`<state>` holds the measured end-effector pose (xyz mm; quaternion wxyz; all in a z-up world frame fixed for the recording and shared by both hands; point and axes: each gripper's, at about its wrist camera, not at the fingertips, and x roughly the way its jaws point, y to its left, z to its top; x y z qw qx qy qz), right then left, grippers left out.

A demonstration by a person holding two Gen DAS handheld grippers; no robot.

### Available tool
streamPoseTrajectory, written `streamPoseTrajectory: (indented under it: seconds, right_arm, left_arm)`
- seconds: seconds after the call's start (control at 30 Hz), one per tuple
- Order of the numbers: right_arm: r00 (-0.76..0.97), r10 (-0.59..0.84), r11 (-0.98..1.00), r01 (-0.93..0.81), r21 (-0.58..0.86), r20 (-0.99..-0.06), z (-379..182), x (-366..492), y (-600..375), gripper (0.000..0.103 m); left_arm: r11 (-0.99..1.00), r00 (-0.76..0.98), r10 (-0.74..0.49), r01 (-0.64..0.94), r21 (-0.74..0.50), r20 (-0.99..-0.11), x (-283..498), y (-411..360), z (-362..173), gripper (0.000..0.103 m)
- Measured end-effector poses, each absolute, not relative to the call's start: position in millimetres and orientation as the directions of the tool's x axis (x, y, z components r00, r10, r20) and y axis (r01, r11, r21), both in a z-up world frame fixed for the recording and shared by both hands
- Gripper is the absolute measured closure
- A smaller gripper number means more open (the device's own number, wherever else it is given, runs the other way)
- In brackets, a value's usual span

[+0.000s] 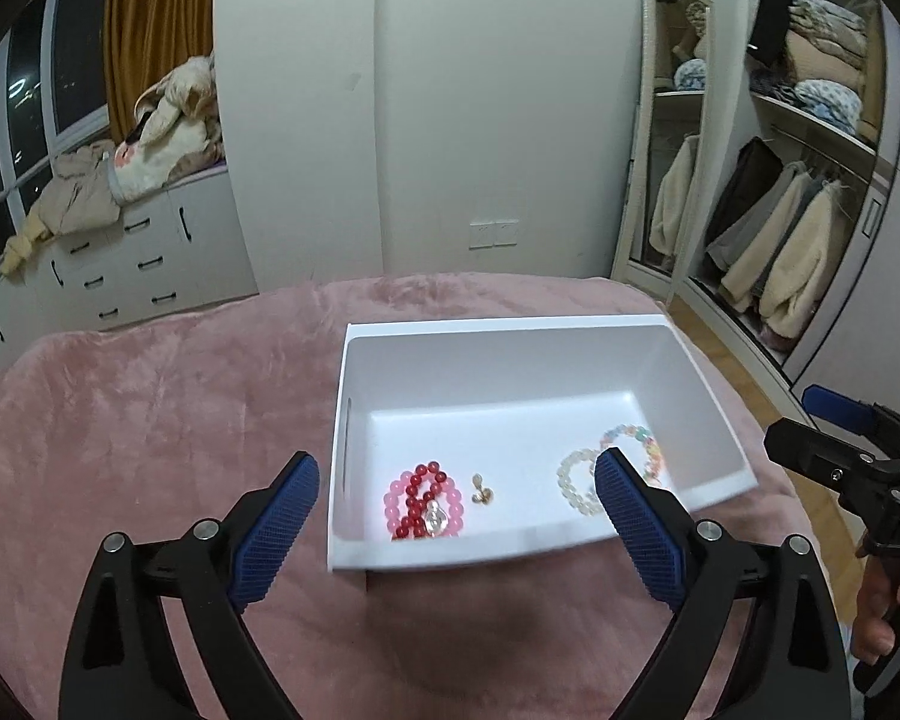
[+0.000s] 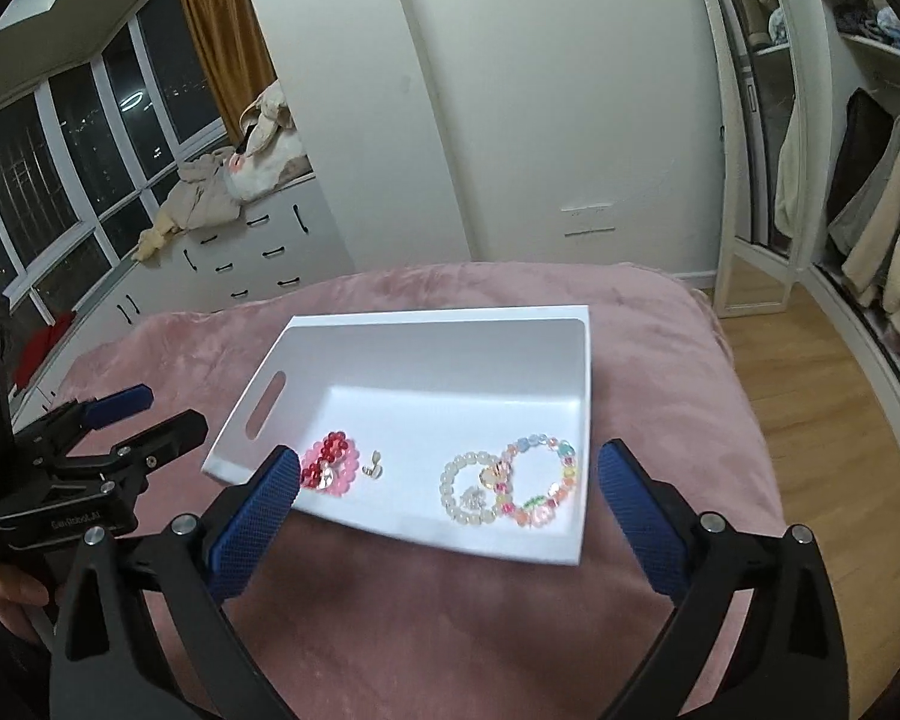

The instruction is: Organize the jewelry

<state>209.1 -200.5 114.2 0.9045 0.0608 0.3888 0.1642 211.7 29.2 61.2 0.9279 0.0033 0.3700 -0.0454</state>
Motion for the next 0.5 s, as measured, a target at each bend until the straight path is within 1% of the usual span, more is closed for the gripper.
streamPoseTrajectory:
  seconds: [0.2, 0.5]
  right_arm:
    - [0.635, 0.322, 0.946, -0.244, 0.214, -0.702, 122.0, 180.6, -202.6, 0.005]
    - [0.639, 0.304, 0.952, -0.231, 0.200, -0.707, 119.7, 149.8, -203.8, 0.005]
  left_arm:
    - [0.995, 0.718, -0.084, 0.102, -0.015, -0.691, 185.9, 20.7, 69.2, 0.009]
    - [0.995, 0.700, -0.082, 0.102, -0.015, -0.710, 160.3, 18.4, 59.1, 0.009]
